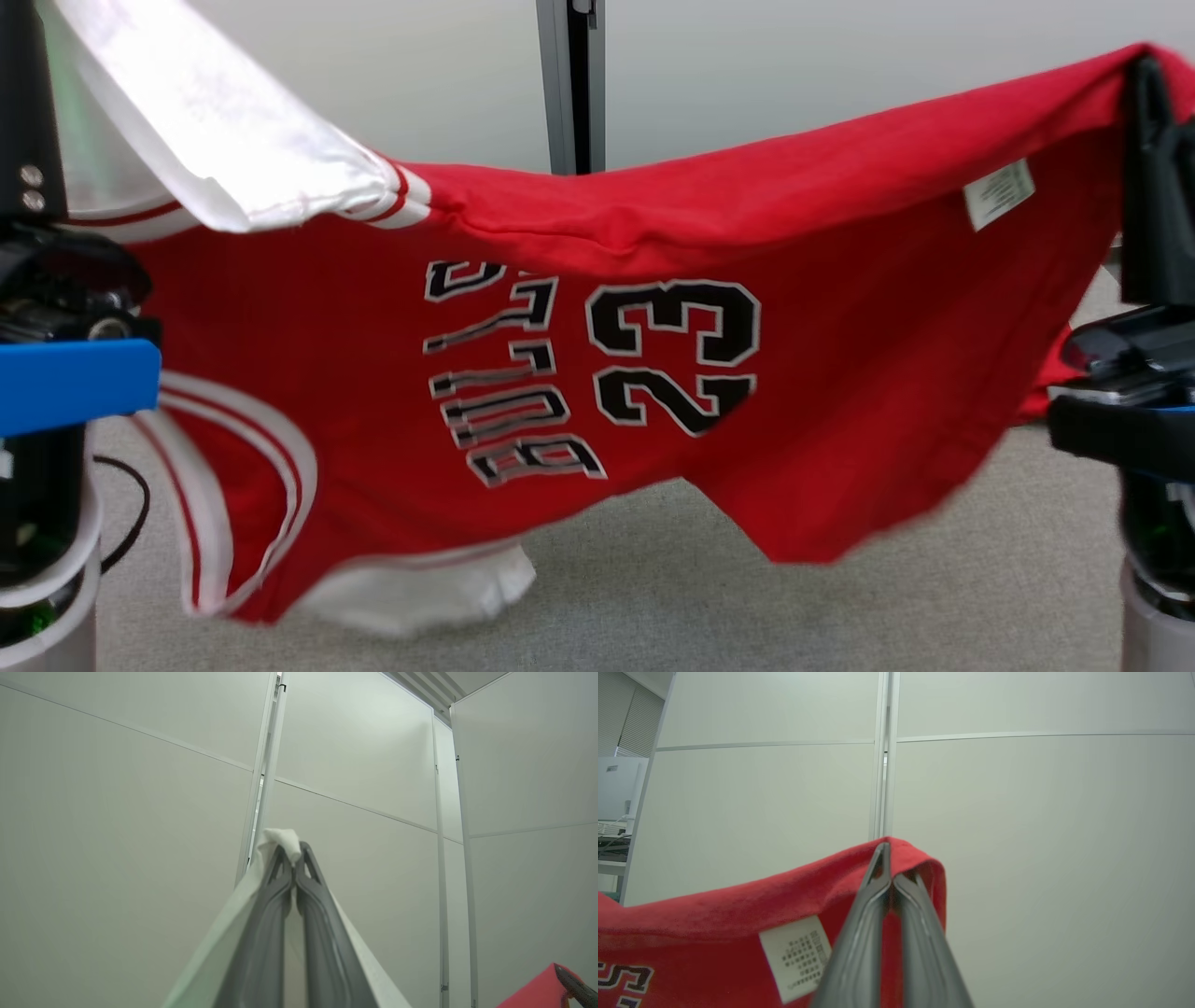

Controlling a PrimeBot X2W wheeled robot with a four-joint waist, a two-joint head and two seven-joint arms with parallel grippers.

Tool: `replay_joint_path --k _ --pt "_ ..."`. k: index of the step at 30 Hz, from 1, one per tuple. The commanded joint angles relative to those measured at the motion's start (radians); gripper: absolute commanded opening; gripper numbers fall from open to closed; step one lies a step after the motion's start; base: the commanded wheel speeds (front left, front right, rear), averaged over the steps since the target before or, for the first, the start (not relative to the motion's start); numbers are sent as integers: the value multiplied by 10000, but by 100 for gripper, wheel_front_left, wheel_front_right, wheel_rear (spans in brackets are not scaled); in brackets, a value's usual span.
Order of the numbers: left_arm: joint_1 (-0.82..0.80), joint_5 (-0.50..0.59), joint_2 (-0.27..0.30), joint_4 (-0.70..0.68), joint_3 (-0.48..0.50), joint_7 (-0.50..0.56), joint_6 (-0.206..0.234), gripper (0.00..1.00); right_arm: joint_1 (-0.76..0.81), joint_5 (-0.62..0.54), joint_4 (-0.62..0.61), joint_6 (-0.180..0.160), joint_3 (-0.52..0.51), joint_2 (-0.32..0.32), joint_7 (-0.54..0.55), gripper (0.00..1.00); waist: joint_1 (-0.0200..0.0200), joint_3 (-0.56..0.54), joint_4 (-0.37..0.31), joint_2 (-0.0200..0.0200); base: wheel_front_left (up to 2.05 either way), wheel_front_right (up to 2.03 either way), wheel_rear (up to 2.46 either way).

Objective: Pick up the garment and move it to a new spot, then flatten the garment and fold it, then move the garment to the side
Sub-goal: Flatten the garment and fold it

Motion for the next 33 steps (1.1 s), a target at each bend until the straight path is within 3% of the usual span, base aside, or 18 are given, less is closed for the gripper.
replay_joint_path --k 1,5,11,18,25,29,33 --pt "-330 -188 35 -116 -43 264 67 0 -185 141 -275 1 -126 -20 240 0 1 56 -11 0 0 0 0" --pt "-1238 -244 149 40 -322 847 53 0 -446 255 -625 1 -402 -119 864 0 1 399 -19 0 0 0 0" --pt "-2515 373 374 1074 -838 1084 -121 0 -1272 561 195 1 -417 -76 1397 0 1 1375 -25 0 0 0 0" --pt "-5114 1446 313 3739 -1555 847 -560 0 -4016 285 2908 1 221 -282 1240 0 1 2890 27 0 0 0 0" --pt "-8128 2557 -225 6634 -2018 -456 -870 0 -7247 -813 6055 1 72 -317 605 0 1 3735 374 0 0 0 0" --pt "-8914 2552 -768 7842 -2125 -1190 -953 0 -8404 -1383 7536 1 -384 -199 333 0 1 4152 698 0 0 0 0" --pt "-8720 2404 -1121 8620 -2196 -1689 -1054 0 -8871 -1995 8862 1 -794 -51 -250 0 1 4782 980 0 0 0 0"
